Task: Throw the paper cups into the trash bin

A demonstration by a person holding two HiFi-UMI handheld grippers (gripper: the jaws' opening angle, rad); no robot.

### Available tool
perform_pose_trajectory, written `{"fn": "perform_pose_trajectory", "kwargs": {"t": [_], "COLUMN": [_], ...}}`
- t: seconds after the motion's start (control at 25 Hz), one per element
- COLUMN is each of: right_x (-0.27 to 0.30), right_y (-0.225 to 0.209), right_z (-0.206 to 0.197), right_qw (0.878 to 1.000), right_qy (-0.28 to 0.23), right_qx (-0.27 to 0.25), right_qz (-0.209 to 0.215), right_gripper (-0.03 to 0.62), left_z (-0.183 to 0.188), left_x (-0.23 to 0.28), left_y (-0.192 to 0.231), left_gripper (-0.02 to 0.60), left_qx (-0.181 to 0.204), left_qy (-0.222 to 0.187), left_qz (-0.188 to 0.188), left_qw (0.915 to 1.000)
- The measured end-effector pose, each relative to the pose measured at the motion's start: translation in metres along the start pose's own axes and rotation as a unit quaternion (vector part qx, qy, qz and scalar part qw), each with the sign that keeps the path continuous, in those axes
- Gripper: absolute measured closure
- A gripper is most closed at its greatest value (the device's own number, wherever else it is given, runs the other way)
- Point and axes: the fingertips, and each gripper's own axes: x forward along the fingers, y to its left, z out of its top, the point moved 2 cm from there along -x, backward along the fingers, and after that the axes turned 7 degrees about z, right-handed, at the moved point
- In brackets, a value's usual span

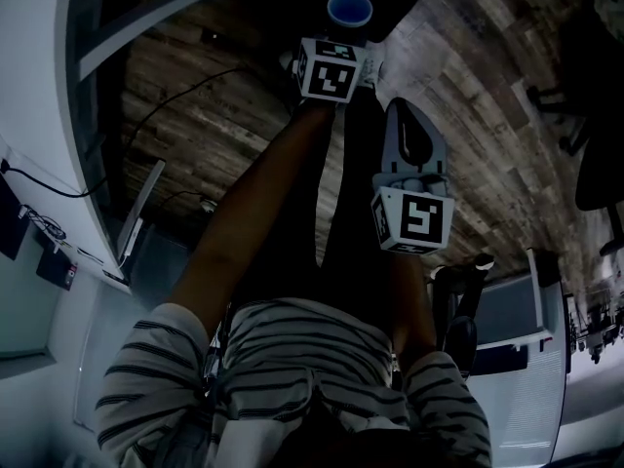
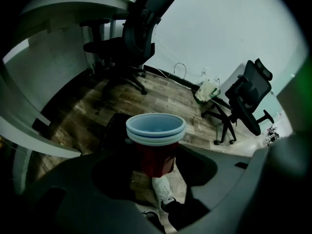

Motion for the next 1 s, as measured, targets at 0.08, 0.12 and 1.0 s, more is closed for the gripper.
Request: {"fn": "perform_pose_trajectory", "kwargs": {"t": [0.08, 0.12, 1.0], "right_x": [0.001, 0.002, 0.019], "right_y": [-0.001, -0.001, -0.005], "right_z": [-0.004, -0.006, -0.033], "right_qw": [1.000, 1.000, 0.999], "right_qy": [0.004, 0.006, 0.030], "right_qx": [0.000, 0.000, 0.004], "right_qz": [0.001, 0.002, 0.010], "right_gripper": [0.585, 0.585, 0.585], "left_z": [-0.003, -0.004, -0.004], "left_x": [0.009, 0.014, 0.075], "left_y": [0.005, 0.008, 0.042], "left_gripper": [0.307, 0.307, 0.306], "left_qx": [-0.002, -0.003, -0.074], "left_qy": [0.006, 0.010, 0.041], "left_qz": [0.006, 0.010, 0.043], "left_qw": [1.0000, 0.9999, 0.9955]}}
